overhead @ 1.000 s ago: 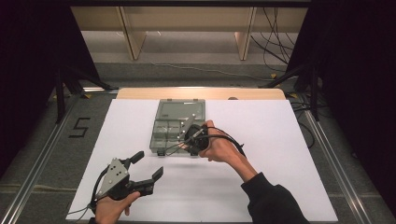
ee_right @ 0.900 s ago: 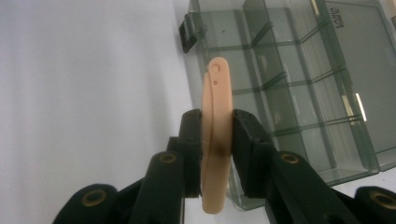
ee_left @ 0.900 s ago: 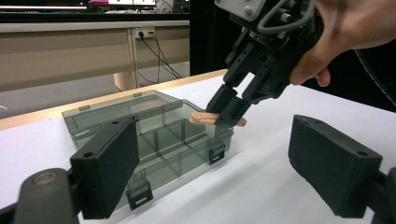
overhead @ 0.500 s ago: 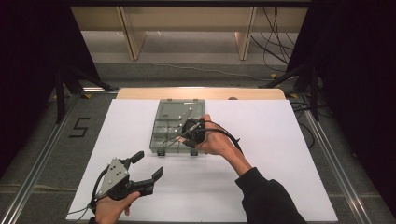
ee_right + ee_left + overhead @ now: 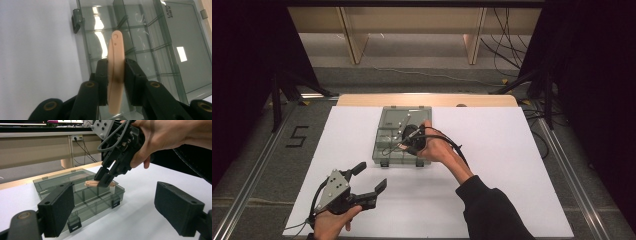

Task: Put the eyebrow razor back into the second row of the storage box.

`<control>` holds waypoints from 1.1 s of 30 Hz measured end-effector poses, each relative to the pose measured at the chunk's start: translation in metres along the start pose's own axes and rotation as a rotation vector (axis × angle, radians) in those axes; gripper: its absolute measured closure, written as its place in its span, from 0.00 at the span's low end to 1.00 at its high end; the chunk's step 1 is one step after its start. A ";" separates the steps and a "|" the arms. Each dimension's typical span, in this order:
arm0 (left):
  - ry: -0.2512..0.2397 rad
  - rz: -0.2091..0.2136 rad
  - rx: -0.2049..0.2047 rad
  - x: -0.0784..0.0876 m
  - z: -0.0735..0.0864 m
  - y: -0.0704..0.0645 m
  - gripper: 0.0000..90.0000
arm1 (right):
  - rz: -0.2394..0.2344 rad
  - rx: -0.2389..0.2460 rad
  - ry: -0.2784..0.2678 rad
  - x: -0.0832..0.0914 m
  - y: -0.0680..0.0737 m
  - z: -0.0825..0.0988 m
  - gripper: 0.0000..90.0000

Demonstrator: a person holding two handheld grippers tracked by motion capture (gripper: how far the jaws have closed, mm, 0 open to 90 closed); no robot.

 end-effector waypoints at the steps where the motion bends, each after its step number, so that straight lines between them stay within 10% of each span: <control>1: 0.000 0.000 0.002 0.000 0.000 0.000 0.18 | 0.013 0.006 0.006 -0.001 -0.001 -0.001 0.83; 33: -0.002 0.003 0.002 0.000 0.000 0.000 0.18 | -0.012 -0.013 0.046 -0.026 -0.013 -0.001 0.83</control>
Point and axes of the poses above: each handheld gripper's, and its own axes: x roughly backward along the jaws, z roughly out of its underside, y roughly to its left, the point moved 5 cm from there along -x, roughly forward along the jaws, and after that the axes turned 9 degrees about -z, right-handed, at the moved point
